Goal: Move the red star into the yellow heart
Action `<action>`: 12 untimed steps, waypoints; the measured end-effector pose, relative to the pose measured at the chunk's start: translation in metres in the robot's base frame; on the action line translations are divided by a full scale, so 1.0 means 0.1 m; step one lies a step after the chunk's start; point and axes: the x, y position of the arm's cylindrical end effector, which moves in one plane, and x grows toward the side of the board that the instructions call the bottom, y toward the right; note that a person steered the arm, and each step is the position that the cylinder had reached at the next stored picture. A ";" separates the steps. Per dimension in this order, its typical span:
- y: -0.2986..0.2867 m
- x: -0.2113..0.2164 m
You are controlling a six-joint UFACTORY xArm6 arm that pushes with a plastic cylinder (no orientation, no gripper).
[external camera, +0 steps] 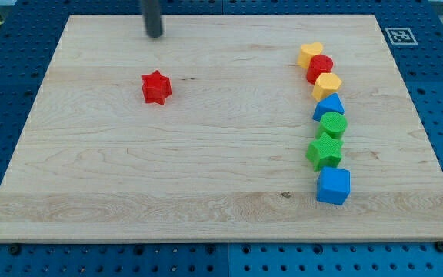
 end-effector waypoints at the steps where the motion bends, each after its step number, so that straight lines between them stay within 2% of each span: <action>1: -0.43 0.43; 2: -0.58 1.11; 3: -0.24 1.84; 4: -0.06 1.98; 8: -0.06 1.97; 9: 0.05 1.78; 10: 0.11 1.38; 12: 0.35 1.43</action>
